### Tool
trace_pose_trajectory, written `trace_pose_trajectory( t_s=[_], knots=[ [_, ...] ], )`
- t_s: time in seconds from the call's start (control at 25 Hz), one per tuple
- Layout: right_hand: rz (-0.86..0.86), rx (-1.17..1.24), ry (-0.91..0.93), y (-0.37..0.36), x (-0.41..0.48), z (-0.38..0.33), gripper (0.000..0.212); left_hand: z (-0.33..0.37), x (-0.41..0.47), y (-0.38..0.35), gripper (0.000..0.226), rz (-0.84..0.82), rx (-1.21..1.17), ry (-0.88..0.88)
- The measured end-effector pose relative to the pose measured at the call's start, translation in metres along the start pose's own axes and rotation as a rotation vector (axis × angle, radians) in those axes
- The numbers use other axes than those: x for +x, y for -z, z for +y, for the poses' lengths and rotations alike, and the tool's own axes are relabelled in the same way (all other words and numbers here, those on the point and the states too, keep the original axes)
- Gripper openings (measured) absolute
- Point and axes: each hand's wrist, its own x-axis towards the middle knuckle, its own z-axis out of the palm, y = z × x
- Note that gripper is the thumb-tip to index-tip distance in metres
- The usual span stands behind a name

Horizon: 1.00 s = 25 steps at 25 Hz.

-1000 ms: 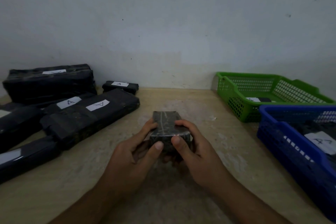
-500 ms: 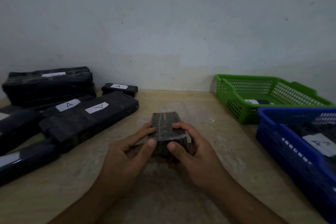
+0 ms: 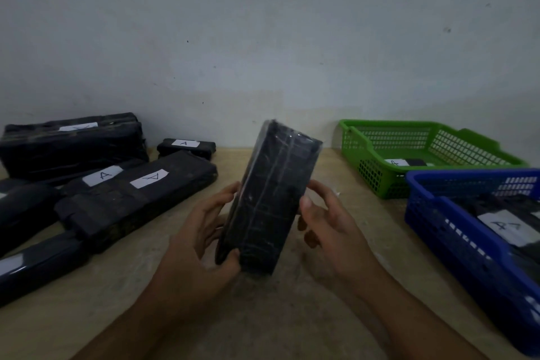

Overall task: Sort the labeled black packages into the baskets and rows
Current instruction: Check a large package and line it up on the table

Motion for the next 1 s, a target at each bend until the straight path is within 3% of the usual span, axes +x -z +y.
trace_pose_trajectory(
  t_s=[0.12,0.28,0.4,0.52,0.68,0.84,1.0],
  knots=[
    [-0.005,0.136,0.059,0.002,0.000,-0.006,0.057,0.001,-0.001,0.002,0.084,-0.026,0.210,-0.018],
    [-0.028,0.242,0.022,0.000,-0.001,-0.013,0.084,-0.003,0.003,0.011,0.071,0.025,0.405,-0.060],
    [-0.019,0.190,0.087,-0.002,-0.004,-0.013,0.060,-0.003,0.004,0.014,0.064,0.045,0.518,-0.105],
    [-0.032,0.086,0.174,-0.006,-0.009,-0.010,0.053,-0.002,0.002,0.013,0.055,0.061,0.439,-0.108],
    [-0.132,-0.094,0.245,-0.009,-0.014,-0.004,0.056,-0.002,-0.002,0.011,0.068,0.013,0.234,-0.098],
    [-0.179,-0.239,0.157,-0.013,-0.015,0.009,0.063,0.002,-0.003,0.001,0.062,-0.070,0.196,-0.019],
    [-0.194,-0.234,0.092,-0.019,-0.016,0.015,0.065,-0.004,-0.002,-0.001,0.074,-0.094,0.227,0.035]
  ],
)
